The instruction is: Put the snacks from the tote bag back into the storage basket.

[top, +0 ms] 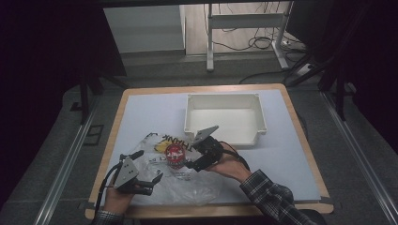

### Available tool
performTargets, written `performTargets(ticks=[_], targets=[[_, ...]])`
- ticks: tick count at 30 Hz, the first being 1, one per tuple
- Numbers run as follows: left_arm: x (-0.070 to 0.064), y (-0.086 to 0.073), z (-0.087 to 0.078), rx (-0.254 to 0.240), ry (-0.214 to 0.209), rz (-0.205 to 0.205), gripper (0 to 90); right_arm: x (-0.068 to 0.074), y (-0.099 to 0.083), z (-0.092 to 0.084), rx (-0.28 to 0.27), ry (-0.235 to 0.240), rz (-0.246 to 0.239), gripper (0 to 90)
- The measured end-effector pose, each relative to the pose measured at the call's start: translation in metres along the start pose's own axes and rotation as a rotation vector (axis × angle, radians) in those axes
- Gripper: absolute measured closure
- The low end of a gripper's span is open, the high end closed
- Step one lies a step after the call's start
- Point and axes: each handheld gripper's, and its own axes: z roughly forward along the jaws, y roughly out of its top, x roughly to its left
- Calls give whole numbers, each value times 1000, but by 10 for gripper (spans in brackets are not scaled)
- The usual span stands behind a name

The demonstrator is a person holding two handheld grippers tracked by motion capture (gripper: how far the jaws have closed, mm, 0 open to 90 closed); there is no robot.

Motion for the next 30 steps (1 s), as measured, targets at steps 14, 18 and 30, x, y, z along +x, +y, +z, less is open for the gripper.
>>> performTargets(ticks=[14, 18, 30], targets=[[0, 0, 0, 3, 2, 4, 0, 5, 10, 19, 41, 21, -64, 247], [0, 0, 0, 2, 1, 4, 0, 8, 12, 28, 62, 23, -83, 249], [0, 0, 0, 4, 2, 7, 0, 1, 18, 43, 83, 27, -74, 252]])
